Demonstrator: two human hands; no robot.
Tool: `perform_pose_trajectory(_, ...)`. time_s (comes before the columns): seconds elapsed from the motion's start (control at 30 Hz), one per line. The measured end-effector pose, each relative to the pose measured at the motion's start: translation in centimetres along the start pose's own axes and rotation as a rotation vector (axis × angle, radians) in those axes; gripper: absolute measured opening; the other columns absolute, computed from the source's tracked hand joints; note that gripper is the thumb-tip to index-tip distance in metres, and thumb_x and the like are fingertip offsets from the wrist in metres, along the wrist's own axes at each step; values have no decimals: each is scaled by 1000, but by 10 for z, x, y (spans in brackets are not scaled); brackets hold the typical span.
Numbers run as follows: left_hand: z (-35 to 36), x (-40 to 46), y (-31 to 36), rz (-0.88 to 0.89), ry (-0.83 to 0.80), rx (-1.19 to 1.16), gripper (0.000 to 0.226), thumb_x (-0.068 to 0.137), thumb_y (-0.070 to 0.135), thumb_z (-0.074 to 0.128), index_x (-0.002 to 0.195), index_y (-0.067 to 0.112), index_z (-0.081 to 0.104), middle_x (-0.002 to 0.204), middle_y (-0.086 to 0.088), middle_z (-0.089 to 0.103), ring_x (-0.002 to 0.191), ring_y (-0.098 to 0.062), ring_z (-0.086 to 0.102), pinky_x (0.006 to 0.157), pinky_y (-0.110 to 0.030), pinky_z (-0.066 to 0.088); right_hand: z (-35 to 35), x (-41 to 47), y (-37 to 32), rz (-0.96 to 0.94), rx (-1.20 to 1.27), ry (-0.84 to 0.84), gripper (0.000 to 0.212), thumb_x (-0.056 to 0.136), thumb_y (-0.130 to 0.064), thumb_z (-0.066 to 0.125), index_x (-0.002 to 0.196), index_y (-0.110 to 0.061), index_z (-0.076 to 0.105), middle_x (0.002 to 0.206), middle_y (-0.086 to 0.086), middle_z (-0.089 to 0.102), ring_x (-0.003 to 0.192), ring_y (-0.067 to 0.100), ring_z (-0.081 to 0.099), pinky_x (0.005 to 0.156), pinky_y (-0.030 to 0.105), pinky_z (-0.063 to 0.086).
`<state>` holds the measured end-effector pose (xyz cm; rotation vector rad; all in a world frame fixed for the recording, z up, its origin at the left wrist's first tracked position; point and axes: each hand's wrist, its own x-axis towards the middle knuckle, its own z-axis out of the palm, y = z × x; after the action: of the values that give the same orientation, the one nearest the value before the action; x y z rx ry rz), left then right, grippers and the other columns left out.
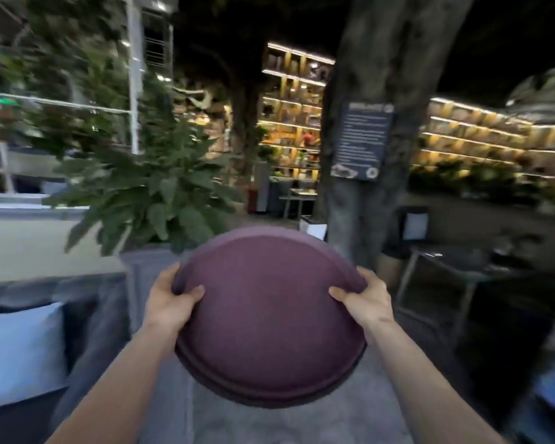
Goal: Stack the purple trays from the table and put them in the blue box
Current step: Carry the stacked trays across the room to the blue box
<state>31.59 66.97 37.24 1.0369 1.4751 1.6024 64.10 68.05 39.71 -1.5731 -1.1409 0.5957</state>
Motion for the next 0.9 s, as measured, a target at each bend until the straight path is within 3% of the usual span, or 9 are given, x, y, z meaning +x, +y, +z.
perform_pose_trajectory(0.1, 93, -22, -1, 0, -155, -15, 63, 81, 3, 75, 138, 21, 54, 121, -1, 65, 107, -21, 61, 99, -34, 46, -87, 6, 38, 70, -25, 153, 78, 63, -29, 89, 135, -26, 58, 114, -3, 68, 111, 23, 64, 100, 39, 50)
perform_pose_trajectory(0.17, 151, -40, -4, -2, -269, -37, 61, 82, 1, 74, 134, 26, 56, 110, 1, 66, 95, -18, 62, 87, -28, 46, -140, 2, 59, 110, -41, 262, 80, 64, -29, 89, 136, -25, 56, 109, -4, 67, 106, 21, 65, 97, 36, 51)
perform_pose_trajectory(0.27, 228, -68, -11, 4, -432, -47, 55, 80, 0, 75, 126, 27, 60, 105, 0, 69, 80, -12, 63, 70, -25, 46, -210, -14, 87, 171, -106, 420, 82, 65, -31, 89, 138, -23, 54, 127, 2, 66, 117, 26, 62, 101, 43, 50)
perform_pose_trajectory(0.47, 358, -120, -33, -22, -803, -74, 61, 79, 7, 79, 131, 29, 57, 118, 1, 67, 96, -17, 64, 75, -30, 49, -313, -69, 125, 317, -193, 712, 79, 68, -32, 86, 139, -23, 53, 132, 5, 64, 121, 28, 60, 104, 46, 47)
perform_pose_trajectory(0.6, 421, -153, -47, -35, -988, -69, 66, 77, 12, 81, 136, 29, 55, 123, 2, 65, 101, -17, 64, 76, -31, 50, -344, -101, 138, 421, -223, 887, 74, 69, -30, 85, 137, -23, 56, 125, 4, 68, 114, 27, 64, 101, 45, 50)
perform_pose_trajectory(0.73, 457, -175, -55, -49, -1127, -56, 65, 79, 11, 80, 136, 28, 55, 120, 3, 64, 90, -7, 61, 66, -24, 47, -349, -123, 149, 513, -235, 1025, 73, 70, -28, 84, 137, -22, 57, 124, 5, 68, 114, 27, 64, 101, 45, 49)
perform_pose_trajectory(0.9, 481, -176, -69, -58, -1240, -20, 70, 78, 10, 79, 140, 27, 53, 122, 2, 62, 97, -16, 62, 82, -33, 50, -333, -132, 158, 611, -218, 1132, 73, 70, -30, 83, 137, -24, 56, 124, 5, 68, 112, 26, 65, 101, 44, 50)
